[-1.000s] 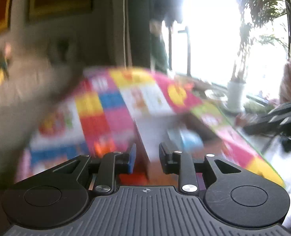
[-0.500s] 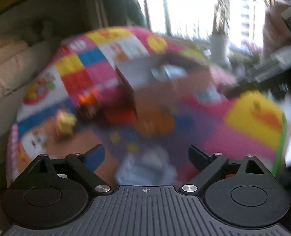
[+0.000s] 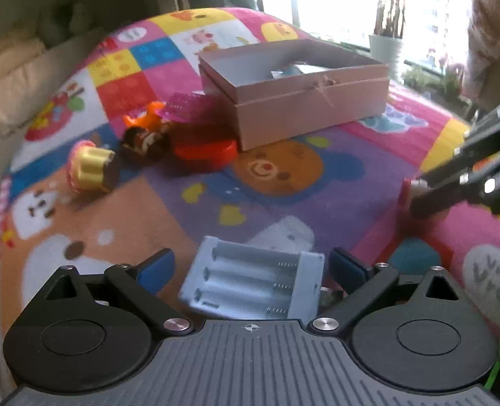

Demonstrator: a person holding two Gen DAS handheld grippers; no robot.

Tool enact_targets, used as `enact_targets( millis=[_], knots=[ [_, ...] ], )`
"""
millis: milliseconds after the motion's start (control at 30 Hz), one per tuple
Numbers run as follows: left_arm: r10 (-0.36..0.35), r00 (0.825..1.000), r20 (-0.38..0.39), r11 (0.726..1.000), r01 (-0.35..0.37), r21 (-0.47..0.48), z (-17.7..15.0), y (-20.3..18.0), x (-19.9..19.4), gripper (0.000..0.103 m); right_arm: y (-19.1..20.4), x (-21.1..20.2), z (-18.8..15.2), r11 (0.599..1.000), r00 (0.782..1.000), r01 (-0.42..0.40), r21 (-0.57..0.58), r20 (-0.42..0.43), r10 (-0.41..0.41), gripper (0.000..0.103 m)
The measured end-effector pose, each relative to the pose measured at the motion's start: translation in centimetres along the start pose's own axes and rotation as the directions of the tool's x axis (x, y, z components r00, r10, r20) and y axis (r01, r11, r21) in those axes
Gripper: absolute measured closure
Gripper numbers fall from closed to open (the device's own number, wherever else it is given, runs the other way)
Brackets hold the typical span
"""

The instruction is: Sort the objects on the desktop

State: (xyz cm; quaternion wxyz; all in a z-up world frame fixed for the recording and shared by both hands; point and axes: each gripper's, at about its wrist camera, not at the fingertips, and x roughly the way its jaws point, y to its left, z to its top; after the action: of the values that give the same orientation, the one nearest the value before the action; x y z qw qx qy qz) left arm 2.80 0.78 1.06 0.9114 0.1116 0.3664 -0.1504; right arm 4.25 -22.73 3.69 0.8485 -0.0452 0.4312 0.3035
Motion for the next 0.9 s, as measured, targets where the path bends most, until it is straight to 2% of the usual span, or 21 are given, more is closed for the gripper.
enact_targets(
  millis=[67,133,200,267,367,400,500,600,667,800,900],
  knots=[
    [-0.005,1.000,-0.003,1.000,0.005,-0.024,0.0,0.0,0.0,0.004,0.0,0.2,-0.1,1.000,1.000,0.011,-0.007,-0.001,-0.011,0.074],
    [-0.011,1.000,0.001,0.999,0.011,-0.034,-0.2,0.0,-0.2,0.014,0.1,0.2,-0.3,1.000,1.000,0.010,-0.023,0.005,-0.010,0.067],
    [-0.002,1.000,0.000,0.999,0.002,-0.041,-0.3,-0.2,-0.6,0.016,0.5,0.3,-0.4,0.999,1.000,0.017,-0.052,0.009,-0.017,0.061],
    [0.013,1.000,0.003,0.999,-0.013,-0.036,-0.4,-0.6,-0.9,0.017,0.9,0.4,-0.5,0.996,0.999,0.034,-0.087,0.013,-0.033,0.061],
    [0.018,1.000,0.000,0.999,-0.018,-0.042,-0.6,-0.9,-1.3,0.017,1.4,0.6,-0.5,0.990,0.998,0.066,-0.126,0.015,-0.064,0.066],
    [0.020,1.000,0.000,0.999,-0.020,-0.043,-0.6,-1.0,-1.6,0.017,1.5,0.6,-0.4,0.987,0.997,0.074,-0.140,0.012,-0.073,0.078],
    [0.021,1.000,0.015,0.999,-0.021,-0.041,-0.1,-1.3,-2.5,0.018,1.7,-0.2,-0.2,0.981,0.996,0.085,-0.172,0.015,-0.084,0.078],
    [0.019,0.997,0.077,0.999,-0.017,-0.028,2.5,-1.4,-3.9,0.019,1.6,-2.5,1.1,0.973,0.992,0.110,-0.205,0.077,-0.096,0.078],
    [0.025,0.988,0.154,1.000,-0.025,-0.007,5.1,-1.3,-5.0,0.019,0.8,-5.4,3.2,0.972,0.980,0.135,-0.193,0.171,-0.102,0.078],
    [0.044,0.949,0.314,0.999,-0.049,0.008,11.6,-1.1,-5.6,0.019,-2.3,-11.2,8.7,0.983,0.926,0.161,-0.084,0.357,-0.121,0.078],
    [0.027,0.939,0.343,0.999,-0.018,-0.030,15.4,-1.2,-3.1,0.019,-4.3,-12.0,11.5,0.978,0.892,0.204,-0.037,0.418,-0.170,0.078]
  ],
)
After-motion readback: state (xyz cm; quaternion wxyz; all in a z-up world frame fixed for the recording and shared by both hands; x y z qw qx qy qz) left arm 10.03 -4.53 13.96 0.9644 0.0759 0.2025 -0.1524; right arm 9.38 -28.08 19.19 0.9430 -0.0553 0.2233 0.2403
